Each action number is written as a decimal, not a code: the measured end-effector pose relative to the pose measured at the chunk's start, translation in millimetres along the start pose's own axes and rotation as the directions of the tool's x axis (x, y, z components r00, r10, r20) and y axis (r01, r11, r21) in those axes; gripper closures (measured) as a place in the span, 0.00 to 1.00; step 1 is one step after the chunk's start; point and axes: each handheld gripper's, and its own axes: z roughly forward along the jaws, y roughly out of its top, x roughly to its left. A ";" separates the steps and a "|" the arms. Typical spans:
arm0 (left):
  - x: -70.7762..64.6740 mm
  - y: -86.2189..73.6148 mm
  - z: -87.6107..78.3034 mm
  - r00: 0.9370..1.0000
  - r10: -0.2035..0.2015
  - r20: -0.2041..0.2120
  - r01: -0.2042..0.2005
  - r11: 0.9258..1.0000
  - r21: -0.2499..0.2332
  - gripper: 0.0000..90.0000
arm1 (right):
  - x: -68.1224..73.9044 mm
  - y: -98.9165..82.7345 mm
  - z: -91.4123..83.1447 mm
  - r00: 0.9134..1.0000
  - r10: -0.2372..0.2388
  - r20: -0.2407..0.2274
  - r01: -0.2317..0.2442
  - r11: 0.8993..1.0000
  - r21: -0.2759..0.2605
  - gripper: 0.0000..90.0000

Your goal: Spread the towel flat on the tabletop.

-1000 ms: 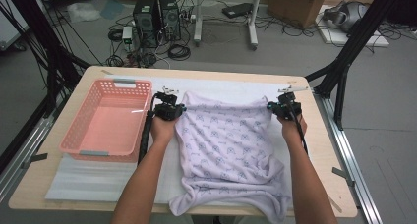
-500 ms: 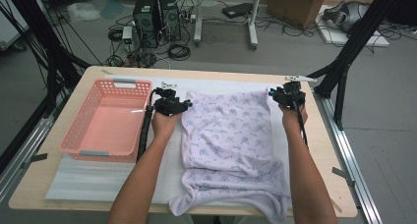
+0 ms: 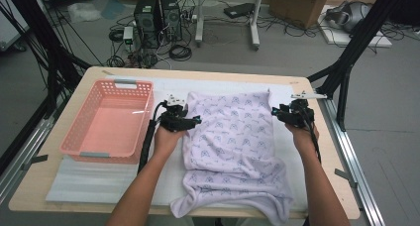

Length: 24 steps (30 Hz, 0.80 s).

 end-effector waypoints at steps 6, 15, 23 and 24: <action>-12.7 -18.4 -8.2 0.999 0.026 0.023 -0.027 0.999 0.026 0.42 | 12.8 -19.9 -15.7 0.998 -0.038 -0.049 0.041 0.997 0.058 0.56; -20.7 -38.7 -25.0 0.998 0.055 0.035 -0.058 0.995 0.081 0.38 | 30.8 -50.2 -34.4 0.990 -0.070 -0.119 0.082 0.992 0.100 0.55; -20.9 -45.7 -44.2 0.997 0.052 0.048 -0.055 0.997 0.062 0.39 | 44.1 -73.9 -29.8 0.987 -0.085 -0.138 0.107 0.981 0.159 0.55; -21.7 -47.0 -43.5 0.997 0.054 0.050 -0.058 0.996 0.070 0.39 | 45.0 -75.7 -28.1 0.987 -0.082 -0.137 0.105 0.980 0.170 0.55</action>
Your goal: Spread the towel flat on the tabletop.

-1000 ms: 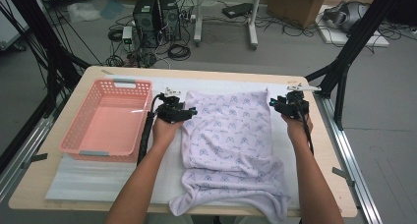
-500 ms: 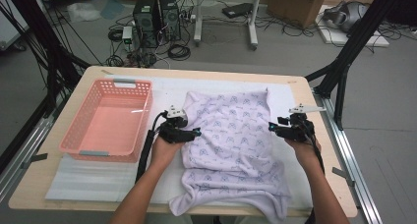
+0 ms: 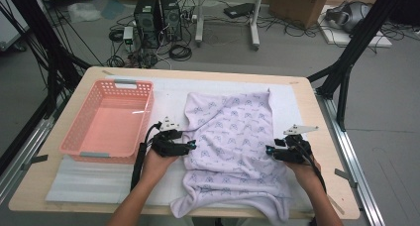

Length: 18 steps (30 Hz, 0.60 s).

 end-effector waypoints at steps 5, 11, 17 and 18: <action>-10.6 -5.0 13.5 0.999 0.048 -0.025 -0.046 0.997 0.066 0.44 | 7.0 -2.2 7.6 0.997 -0.075 -0.017 0.076 0.995 0.059 0.72; -1.5 14.3 23.7 0.997 0.058 -0.042 -0.053 0.992 0.111 0.92 | 11.7 8.4 14.7 0.988 -0.154 0.010 0.154 0.987 0.044 0.96; 20.1 40.6 34.2 0.988 -0.023 -0.153 0.022 1.000 -0.007 0.93 | -5.2 27.5 23.1 0.988 -0.070 0.135 0.083 0.992 -0.094 0.96; 25.4 43.0 34.8 0.984 -0.046 -0.170 0.041 0.999 -0.033 0.94 | -9.6 31.1 22.9 0.987 -0.052 0.155 0.070 0.991 -0.113 0.96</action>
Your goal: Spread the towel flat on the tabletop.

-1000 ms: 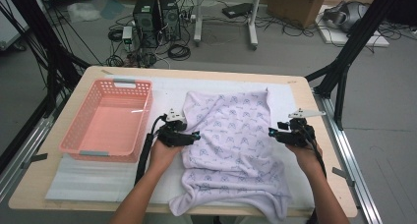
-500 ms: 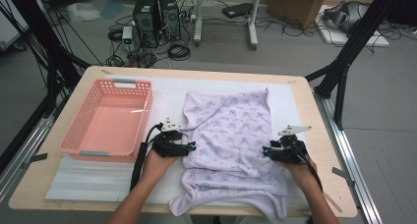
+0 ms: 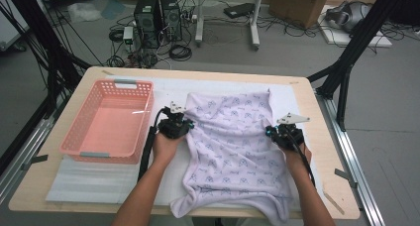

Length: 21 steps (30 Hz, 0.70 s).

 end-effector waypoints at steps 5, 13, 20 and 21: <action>14.3 8.9 9.4 0.998 -0.066 -0.012 0.065 0.995 -0.075 0.93 | -17.0 11.4 2.5 0.995 0.070 0.065 -0.064 0.994 -0.088 0.96; 11.7 7.2 1.2 0.996 -0.078 0.036 0.081 0.993 -0.082 0.60 | -22.8 16.2 8.5 0.987 0.119 0.106 -0.109 0.989 -0.096 0.83; -3.6 -2.9 -13.5 0.997 0.013 0.078 -0.012 1.000 -0.008 0.52 | -23.4 13.1 -17.0 0.983 0.150 0.110 -0.134 0.981 -0.141 0.74; -5.9 -6.0 -16.1 0.997 0.017 0.080 -0.016 1.000 -0.014 0.52 | -22.7 12.9 -19.9 0.983 0.150 0.107 -0.134 0.980 -0.146 0.74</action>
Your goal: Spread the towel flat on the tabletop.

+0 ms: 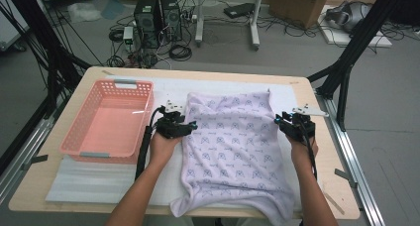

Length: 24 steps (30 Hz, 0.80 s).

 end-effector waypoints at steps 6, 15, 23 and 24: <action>-6.1 -20.9 -8.0 1.000 0.006 0.017 -0.006 1.000 0.027 0.56 | 5.8 -6.1 -24.3 0.999 -0.029 -0.041 0.029 1.000 -0.003 0.72; -13.8 -33.8 -6.8 0.997 0.076 -0.031 -0.072 0.992 0.103 0.88 | 19.1 -37.6 -51.7 0.987 -0.079 -0.142 0.085 0.996 0.035 0.69; 10.6 -36.4 -13.3 0.990 -0.013 -0.142 0.020 0.999 0.049 0.95 | 12.2 -65.8 -54.9 0.988 -0.040 -0.148 0.054 0.995 0.089 0.69; 11.0 -37.5 -14.6 0.990 -0.016 -0.142 0.022 0.999 0.043 0.94 | 9.5 -66.6 -54.7 0.989 -0.038 -0.144 0.050 0.995 0.084 0.69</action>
